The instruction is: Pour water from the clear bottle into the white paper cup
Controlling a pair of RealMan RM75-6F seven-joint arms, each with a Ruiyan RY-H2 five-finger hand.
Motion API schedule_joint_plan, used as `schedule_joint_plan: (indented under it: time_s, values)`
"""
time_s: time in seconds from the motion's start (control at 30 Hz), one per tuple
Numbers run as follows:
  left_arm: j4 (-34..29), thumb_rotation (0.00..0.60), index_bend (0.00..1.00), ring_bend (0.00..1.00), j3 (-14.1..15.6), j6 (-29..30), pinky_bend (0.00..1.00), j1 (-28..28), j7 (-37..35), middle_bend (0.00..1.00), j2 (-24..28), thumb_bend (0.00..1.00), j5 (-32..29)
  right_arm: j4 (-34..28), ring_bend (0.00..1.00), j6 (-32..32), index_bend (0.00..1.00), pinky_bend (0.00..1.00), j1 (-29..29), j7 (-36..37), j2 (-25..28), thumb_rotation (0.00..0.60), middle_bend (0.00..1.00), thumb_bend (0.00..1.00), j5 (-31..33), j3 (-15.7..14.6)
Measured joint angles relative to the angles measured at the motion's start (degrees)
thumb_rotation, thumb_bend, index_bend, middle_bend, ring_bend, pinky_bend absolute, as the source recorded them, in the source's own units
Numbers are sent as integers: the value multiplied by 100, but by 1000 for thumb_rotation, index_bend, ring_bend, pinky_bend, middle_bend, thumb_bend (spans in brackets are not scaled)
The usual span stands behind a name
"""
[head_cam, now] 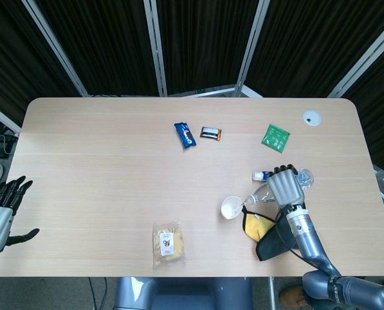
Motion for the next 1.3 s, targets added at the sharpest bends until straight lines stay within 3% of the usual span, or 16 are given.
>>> schedule_joint_plan:
  time_s: [0.8,1.0,1.3]
  values:
    - [0,600,0,0,-9,-13,0,-5,-14,0,8,44,-23,-54,601,13,557,497,-9,13,-43,600,665,533,67,46]
    - [7,600,0,0,-13,-36,0,-12,-8,0,1,44,-43,-396,601,-174,557,498,-41,661,47,600,666,556,331,230]
    - [12,600,0,0,-23,-70,0,-25,7,0,-11,45,-83,-781,601,-372,557,497,-57,2331,285,600,666,564,340,620]
